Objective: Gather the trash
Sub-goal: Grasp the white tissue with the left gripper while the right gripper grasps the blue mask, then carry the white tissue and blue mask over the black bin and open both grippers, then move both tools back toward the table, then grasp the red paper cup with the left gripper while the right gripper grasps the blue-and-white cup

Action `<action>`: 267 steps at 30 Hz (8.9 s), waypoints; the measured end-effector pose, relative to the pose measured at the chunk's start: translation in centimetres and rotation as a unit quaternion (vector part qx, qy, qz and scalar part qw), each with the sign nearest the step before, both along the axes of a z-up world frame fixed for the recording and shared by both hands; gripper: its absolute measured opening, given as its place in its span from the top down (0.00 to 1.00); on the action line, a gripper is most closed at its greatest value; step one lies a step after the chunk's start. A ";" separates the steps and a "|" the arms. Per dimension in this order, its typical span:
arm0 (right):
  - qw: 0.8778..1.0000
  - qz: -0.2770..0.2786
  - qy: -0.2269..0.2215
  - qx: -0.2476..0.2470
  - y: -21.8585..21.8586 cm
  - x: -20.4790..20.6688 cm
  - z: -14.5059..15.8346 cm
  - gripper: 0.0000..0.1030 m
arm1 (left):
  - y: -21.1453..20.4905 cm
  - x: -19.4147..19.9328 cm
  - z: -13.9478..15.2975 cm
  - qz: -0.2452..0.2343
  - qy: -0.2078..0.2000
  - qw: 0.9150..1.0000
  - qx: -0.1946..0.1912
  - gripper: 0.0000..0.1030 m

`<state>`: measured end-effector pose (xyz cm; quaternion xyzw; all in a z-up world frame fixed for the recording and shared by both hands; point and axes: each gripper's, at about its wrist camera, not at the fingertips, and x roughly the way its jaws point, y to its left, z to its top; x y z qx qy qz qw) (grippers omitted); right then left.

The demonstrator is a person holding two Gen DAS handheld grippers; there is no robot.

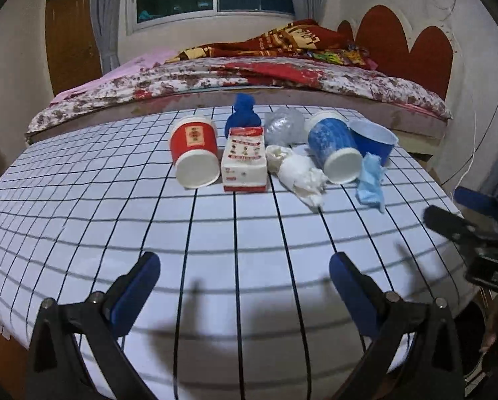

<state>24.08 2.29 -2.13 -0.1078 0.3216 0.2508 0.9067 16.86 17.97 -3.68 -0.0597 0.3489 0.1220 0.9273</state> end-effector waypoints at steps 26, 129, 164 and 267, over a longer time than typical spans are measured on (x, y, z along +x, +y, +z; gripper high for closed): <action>0.997 0.003 0.070 -0.007 3.4 9.2 -3.5 0.81 | -1.3 8.5 -0.8 -0.061 0.011 0.997 -0.052 0.17; 0.955 -0.271 0.093 0.083 -41.0 -14.8 -8.0 0.96 | -40.9 -3.4 -5.0 -0.477 0.089 0.874 -0.038 0.61; 0.915 -0.365 0.172 0.021 -45.2 -12.3 -13.8 0.01 | -39.8 -1.8 -9.6 -0.387 0.135 0.912 -0.034 0.01; 0.998 0.013 0.053 0.008 9.0 9.7 -1.4 0.46 | 9.8 6.4 0.3 0.011 0.003 0.998 -0.060 0.41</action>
